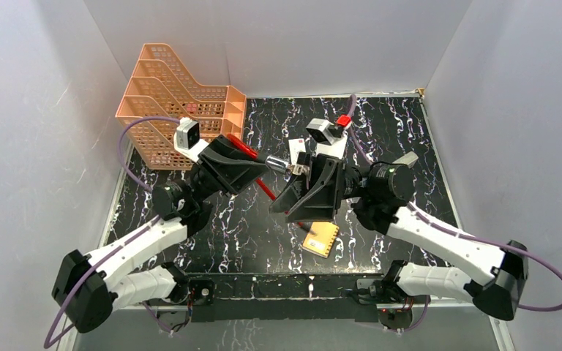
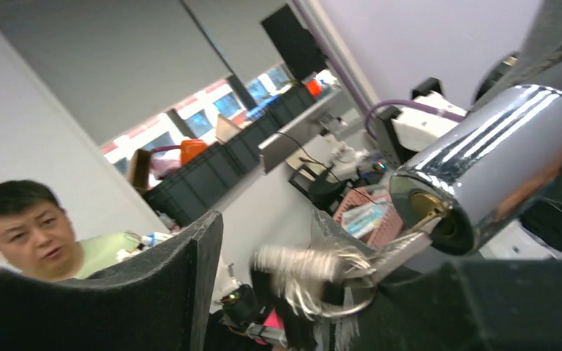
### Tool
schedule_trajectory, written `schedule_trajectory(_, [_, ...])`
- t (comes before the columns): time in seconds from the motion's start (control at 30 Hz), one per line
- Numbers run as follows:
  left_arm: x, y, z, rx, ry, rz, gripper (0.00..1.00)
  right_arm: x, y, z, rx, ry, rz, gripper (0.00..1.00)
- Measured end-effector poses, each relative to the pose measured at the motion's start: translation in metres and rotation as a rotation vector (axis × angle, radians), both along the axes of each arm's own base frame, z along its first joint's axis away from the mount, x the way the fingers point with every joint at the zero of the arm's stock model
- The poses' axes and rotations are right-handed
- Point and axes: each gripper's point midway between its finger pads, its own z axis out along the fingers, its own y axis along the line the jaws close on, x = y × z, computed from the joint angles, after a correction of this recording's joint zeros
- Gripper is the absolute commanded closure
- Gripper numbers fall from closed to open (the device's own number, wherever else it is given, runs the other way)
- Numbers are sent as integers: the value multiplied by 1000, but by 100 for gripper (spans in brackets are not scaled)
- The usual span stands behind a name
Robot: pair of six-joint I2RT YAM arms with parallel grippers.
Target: Unlock with the key
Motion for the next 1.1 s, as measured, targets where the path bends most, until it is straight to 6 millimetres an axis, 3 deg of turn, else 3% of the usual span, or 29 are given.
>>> schedule_trajectory(0.13, [-3, 4, -11, 49, 18, 44, 100, 6, 3, -3, -78, -48, -96, 41])
schedule_trajectory(0.4, [3, 7, -27, 112, 60, 119, 100, 18, -2, 18, -160, -179, -296, 39])
schedule_trajectory(0.57, [11, 5, -38, 159, 99, 156, 100, 33, -8, 14, -245, -245, -444, 39])
schedule_trajectory(0.73, [22, -1, -58, 244, 152, 190, 100, 52, -14, -14, -359, -272, -570, 39])
schedule_trajectory(0.87, [35, 0, -83, 346, 236, 257, 99, 72, -17, -51, -469, -265, -668, 39])
schedule_trajectory(1.1, [60, 24, -145, 614, 497, 460, 45, 115, -23, -142, -748, -214, -851, 39])
